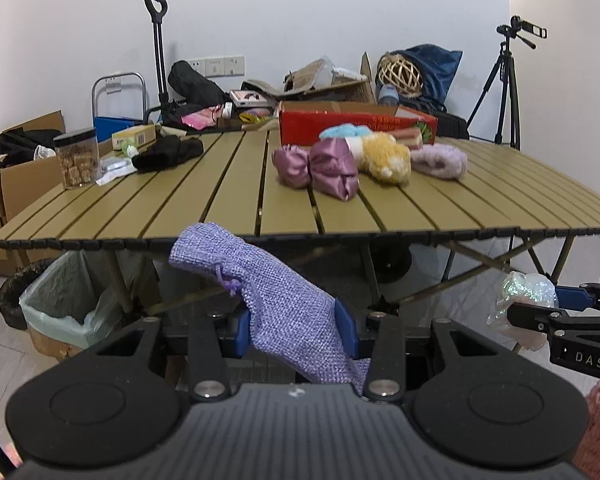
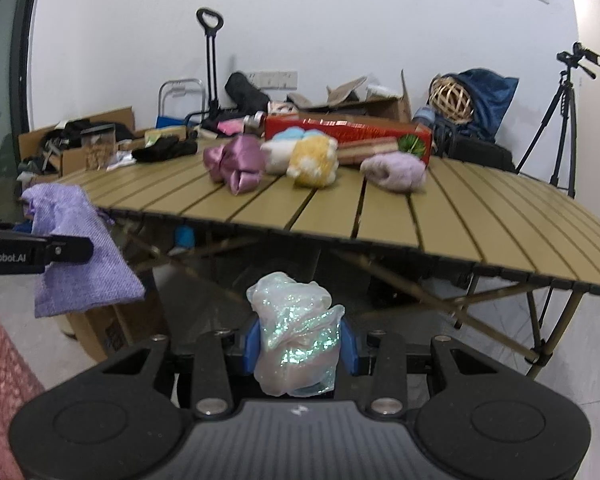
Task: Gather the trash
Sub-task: 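Carry both held items down under the table edge over the black bin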
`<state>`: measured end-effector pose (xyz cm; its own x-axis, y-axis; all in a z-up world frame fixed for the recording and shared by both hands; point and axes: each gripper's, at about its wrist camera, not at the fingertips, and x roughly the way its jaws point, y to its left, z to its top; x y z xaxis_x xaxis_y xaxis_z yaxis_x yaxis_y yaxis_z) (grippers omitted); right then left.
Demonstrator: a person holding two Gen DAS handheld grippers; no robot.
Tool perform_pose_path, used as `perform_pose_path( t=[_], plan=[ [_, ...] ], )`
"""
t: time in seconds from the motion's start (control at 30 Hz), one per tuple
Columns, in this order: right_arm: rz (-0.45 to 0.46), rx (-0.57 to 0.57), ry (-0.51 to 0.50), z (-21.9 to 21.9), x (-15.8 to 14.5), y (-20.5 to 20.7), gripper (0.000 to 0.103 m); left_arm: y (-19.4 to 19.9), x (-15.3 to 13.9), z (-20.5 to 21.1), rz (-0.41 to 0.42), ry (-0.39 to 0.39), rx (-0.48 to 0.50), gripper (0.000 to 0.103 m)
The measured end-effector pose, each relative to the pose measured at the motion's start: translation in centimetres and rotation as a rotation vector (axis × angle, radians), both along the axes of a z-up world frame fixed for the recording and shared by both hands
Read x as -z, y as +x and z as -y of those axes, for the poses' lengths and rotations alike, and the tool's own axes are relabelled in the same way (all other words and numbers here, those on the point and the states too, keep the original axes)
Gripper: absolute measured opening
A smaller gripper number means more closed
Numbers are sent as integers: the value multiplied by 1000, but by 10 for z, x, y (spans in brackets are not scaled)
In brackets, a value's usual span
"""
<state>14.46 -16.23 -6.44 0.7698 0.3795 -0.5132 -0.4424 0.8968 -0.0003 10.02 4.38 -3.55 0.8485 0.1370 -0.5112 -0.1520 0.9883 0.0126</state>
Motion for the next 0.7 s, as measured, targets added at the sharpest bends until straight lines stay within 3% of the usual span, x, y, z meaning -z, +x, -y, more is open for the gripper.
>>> perform_pose_path(
  t=[0.7],
  plan=[
    [-160, -73, -78, -30, 49, 18, 39, 8, 41, -17, -112, -3, -42, 43]
  ],
)
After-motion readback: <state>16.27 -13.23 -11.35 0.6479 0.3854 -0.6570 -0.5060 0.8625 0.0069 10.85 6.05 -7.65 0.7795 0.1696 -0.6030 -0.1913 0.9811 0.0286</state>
